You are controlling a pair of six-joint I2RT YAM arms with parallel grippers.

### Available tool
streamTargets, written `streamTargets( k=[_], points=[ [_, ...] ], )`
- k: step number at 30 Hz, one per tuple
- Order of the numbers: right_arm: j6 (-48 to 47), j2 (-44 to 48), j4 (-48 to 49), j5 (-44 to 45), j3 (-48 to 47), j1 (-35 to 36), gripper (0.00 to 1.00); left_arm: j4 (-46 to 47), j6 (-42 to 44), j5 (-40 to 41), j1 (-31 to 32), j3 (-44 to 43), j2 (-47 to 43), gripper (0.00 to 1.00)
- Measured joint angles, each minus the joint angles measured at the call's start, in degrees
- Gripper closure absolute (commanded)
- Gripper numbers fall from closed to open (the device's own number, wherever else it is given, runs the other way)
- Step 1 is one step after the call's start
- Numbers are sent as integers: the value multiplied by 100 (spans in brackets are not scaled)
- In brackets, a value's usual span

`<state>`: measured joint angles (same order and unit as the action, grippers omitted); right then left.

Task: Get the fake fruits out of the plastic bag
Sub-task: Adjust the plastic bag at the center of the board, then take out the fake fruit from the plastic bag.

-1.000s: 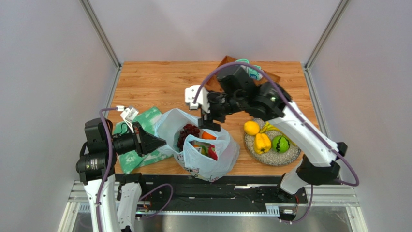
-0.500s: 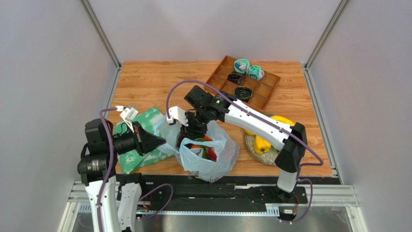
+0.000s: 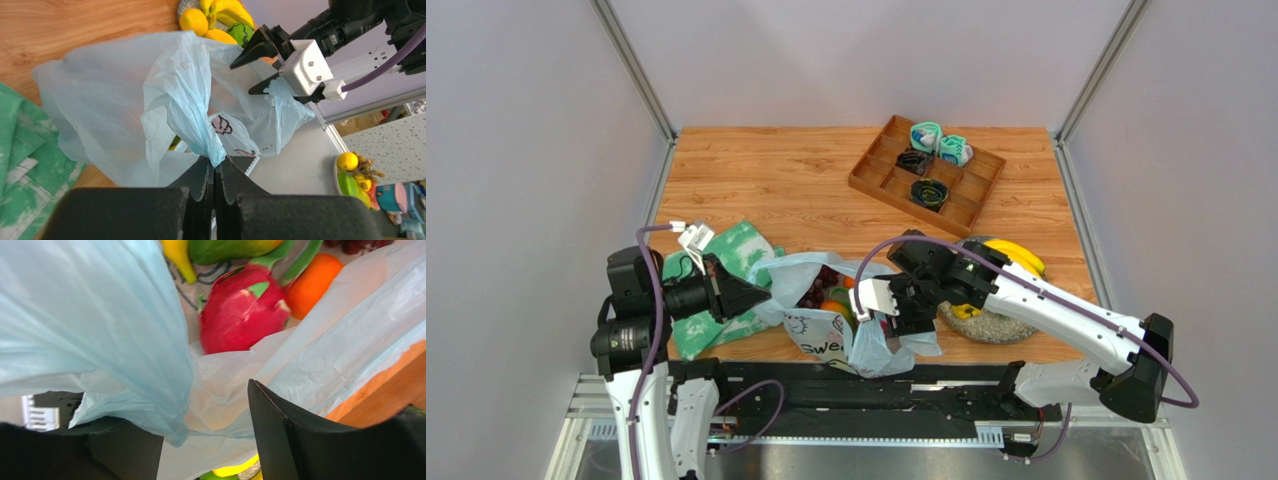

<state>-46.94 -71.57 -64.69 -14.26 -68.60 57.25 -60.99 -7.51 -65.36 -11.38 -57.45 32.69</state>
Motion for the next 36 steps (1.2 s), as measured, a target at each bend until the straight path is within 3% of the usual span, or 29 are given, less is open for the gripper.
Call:
streamTargets(
  k=[7,15,18,19,20,22,32,33,36],
  points=[
    [-2,-525,763,133,-190,11,37,-227,-184,35,0,734,-251,100],
    [-17,-1152,1178,291,-525,13,35,-374,-264,975,111,787,188,100],
    [-105,-1434,1062,348,-769,13,30,-330,-284,1047,111,909,140,100],
    [-131,-1556,1016,365,-837,13,16,-332,-289,1043,114,927,94,100],
    [-151,-1661,968,378,-872,11,9,-319,-289,1034,116,927,76,100],
    [-181,-1941,820,435,-876,11,0,-280,-293,1014,116,929,94,100],
    [-87,-2673,645,625,-793,31,2,-212,-306,914,116,929,179,100],
    [-87,-2739,664,643,-782,37,6,-212,-306,911,116,929,179,100],
    [-39,-2988,793,785,-717,70,35,-210,-308,911,116,929,186,100]
  ],
)
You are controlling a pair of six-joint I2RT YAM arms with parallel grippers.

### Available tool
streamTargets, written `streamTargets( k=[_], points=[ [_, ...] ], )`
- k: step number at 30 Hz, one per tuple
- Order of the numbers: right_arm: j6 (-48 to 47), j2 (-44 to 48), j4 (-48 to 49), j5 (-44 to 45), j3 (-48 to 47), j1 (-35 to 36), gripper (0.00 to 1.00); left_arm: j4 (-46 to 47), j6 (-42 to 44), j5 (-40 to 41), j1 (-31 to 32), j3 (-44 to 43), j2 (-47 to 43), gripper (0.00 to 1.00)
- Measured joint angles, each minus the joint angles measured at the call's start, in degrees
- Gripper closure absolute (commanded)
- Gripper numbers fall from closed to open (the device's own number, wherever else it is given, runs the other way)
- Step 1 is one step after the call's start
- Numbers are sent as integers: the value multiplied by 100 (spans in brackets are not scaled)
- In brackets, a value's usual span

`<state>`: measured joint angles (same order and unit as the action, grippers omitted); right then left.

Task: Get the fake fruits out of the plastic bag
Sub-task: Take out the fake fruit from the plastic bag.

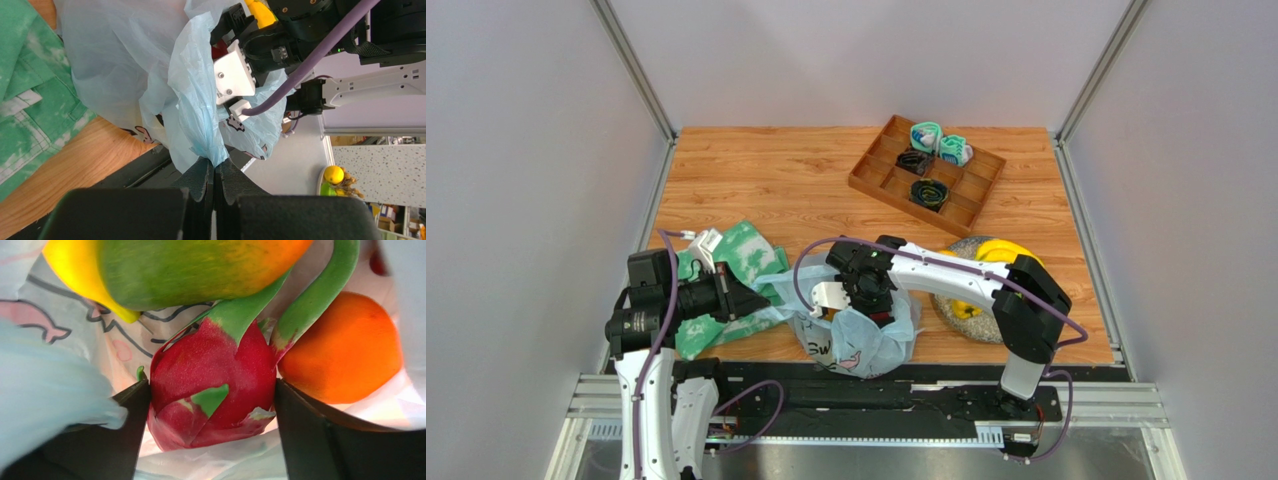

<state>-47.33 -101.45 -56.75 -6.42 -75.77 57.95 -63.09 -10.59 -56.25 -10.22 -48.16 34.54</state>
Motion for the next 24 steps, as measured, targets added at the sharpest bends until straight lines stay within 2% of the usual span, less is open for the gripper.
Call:
streamTargets(
  k=[1,4,7,11,15,20,24],
  points=[
    [39,-20,17,59,-7,9,50,4,0,0,0,0,2,100],
    [105,-13,59,210,-31,4,77,17,2,-4,0,0,2,100],
    [146,-13,26,315,-116,-13,91,37,2,-11,0,0,15,100],
    [142,11,-356,138,-699,-42,95,186,-2,-26,0,0,92,100],
    [188,260,-566,-396,-1624,-120,96,374,-57,-74,0,-17,186,100],
    [608,654,-708,-1169,-2643,-210,96,627,-129,-173,0,-243,330,100],
    [975,745,-737,-1613,-3082,-284,99,887,-197,-166,0,-457,549,100]
  ],
)
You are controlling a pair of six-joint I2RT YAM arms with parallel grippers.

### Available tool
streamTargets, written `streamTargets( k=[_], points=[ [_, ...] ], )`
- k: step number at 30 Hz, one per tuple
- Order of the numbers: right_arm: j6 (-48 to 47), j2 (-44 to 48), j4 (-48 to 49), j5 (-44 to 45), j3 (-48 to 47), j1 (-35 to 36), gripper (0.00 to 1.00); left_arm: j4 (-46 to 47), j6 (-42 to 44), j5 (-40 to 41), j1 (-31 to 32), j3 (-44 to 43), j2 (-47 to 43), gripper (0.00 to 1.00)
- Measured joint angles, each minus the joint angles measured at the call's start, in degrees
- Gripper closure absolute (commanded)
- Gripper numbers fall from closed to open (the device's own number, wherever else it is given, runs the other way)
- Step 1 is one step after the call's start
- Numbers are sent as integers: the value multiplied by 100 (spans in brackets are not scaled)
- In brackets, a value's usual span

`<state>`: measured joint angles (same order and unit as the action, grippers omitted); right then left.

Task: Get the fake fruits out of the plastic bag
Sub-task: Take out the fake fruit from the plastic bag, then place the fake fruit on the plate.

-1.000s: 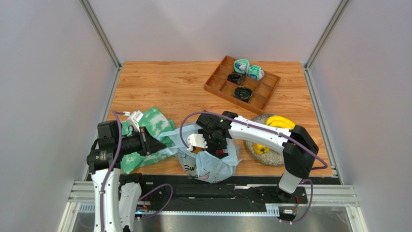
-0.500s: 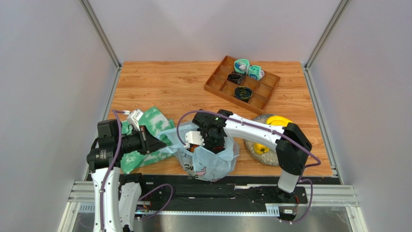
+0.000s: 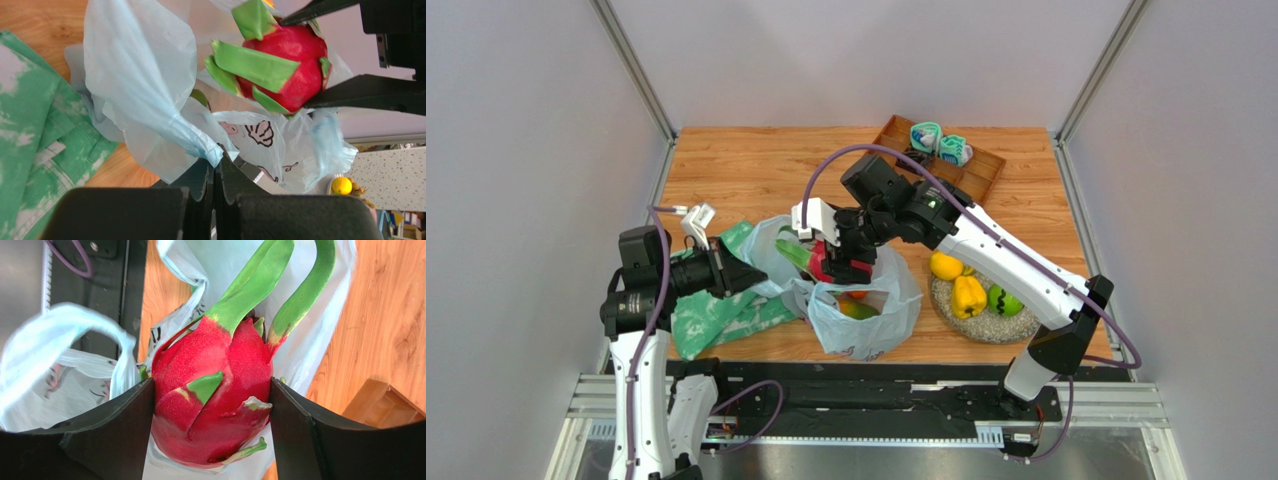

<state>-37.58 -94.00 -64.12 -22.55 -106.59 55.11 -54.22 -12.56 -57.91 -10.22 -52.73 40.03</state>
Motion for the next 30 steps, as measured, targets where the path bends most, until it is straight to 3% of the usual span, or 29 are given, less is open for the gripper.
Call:
streamTargets(
  k=[6,10,15,19,22,26,30],
  points=[
    [164,258,-258,-203,13,-109,100,588,-299,74,-13,-258,356,100],
    [549,896,-81,149,667,-219,100,999,-444,111,-31,-581,612,100],
    [1246,2000,1235,1005,1458,-400,100,1182,-535,107,-31,-658,800,100],
    [1414,2166,2256,1687,1080,-601,100,1198,-579,105,-31,-658,809,100],
    [1316,2229,2531,1716,883,-1182,100,1209,-581,107,-31,-656,809,100],
    [533,2671,1884,1591,1421,-2203,100,1268,-605,107,-31,-658,809,100],
    [-787,3423,614,1598,3027,-2485,100,1340,-629,107,-31,-656,798,100]
  ],
)
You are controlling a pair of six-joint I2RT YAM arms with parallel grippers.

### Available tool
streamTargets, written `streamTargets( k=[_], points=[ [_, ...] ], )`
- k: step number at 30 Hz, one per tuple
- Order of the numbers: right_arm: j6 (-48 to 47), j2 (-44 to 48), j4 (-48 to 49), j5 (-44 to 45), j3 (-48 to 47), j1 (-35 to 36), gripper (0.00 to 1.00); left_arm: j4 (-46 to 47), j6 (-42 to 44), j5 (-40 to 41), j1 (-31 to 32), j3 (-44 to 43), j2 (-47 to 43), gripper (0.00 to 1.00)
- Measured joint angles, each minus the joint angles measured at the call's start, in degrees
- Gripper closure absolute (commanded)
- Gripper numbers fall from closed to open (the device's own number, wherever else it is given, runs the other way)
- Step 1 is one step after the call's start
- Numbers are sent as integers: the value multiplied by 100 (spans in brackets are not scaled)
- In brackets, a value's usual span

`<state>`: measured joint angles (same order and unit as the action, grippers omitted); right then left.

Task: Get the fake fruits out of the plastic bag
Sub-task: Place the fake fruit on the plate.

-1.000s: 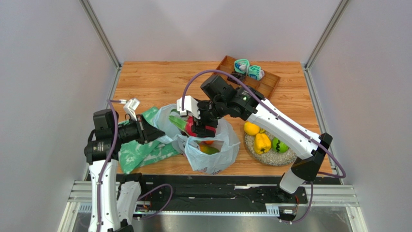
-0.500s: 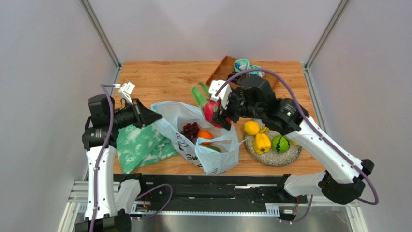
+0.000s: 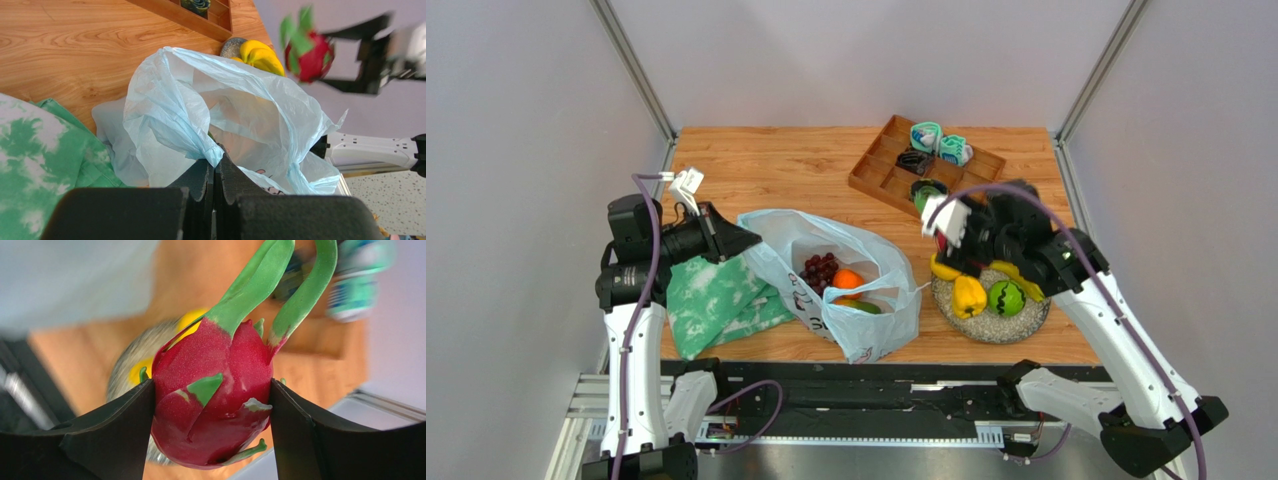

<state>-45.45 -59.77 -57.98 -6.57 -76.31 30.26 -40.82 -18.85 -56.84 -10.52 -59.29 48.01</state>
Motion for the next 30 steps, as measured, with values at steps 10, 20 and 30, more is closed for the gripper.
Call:
streamTargets(
  k=[10,20,30],
  points=[
    [-2804,2747,-1657,50,2970,26,100,31,-35,-2,-2,236,-234,100],
    [-4291,2999,-1801,531,3926,26,100,-9,-33,-2,-2,302,-334,100],
    [-4798,3327,-918,986,4682,26,86,-11,-33,-4,-2,337,-334,100]
  ],
)
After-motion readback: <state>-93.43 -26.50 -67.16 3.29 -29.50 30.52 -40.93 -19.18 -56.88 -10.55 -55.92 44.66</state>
